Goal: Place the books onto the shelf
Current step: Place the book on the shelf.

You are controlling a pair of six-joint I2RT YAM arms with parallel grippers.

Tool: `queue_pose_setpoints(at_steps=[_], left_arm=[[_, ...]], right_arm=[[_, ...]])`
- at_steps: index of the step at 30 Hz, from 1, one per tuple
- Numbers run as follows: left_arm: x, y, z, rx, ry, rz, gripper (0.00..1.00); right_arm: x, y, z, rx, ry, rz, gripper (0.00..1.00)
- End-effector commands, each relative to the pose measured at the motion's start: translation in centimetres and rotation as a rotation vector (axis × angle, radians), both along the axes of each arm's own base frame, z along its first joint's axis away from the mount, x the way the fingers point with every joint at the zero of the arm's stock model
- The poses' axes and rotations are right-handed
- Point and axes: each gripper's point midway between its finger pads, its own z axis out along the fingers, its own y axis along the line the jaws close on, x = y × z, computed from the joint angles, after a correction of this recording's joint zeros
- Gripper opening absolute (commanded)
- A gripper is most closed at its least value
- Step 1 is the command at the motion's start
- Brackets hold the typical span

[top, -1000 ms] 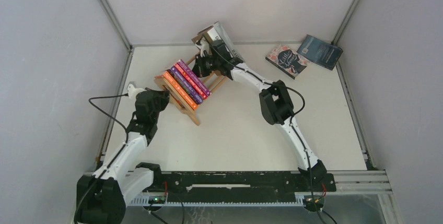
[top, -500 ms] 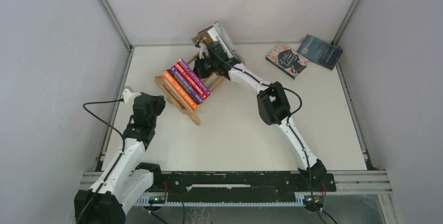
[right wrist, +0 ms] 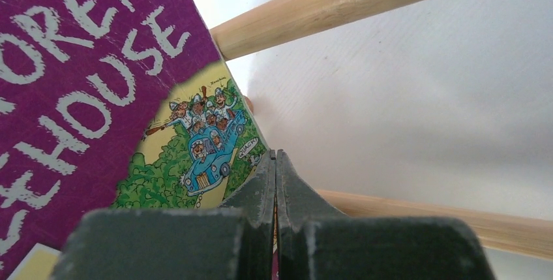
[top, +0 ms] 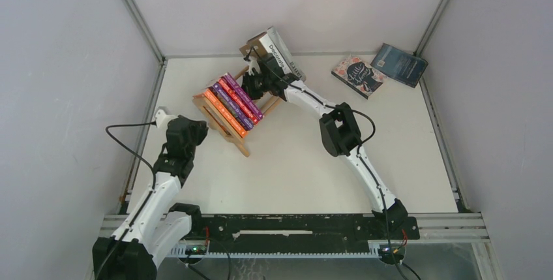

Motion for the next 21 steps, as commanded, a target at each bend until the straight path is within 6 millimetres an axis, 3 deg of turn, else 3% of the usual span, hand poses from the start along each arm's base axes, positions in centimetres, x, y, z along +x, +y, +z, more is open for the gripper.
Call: queue_pose_setpoints(at_steps=[1, 8, 21], left_arm=[[1.7, -1.2, 5.4, 0.014, -0.120, -0.080, 0.00], [2.5, -2.3, 7.2, 0.017, -0.146, -0.147, 0.00], [3.4, -3.6, 7.8, 0.005, -0.139, -0.214, 0.00]], right_arm=[[-3.3, 2.9, 2.0, 0.097, 0.090, 0.089, 0.00], [-4.1, 3.5, 2.7, 0.126, 0.118, 0.107, 0.00], [-5.8, 4.6, 4.2, 0.149, 0.140, 0.137, 0.00]])
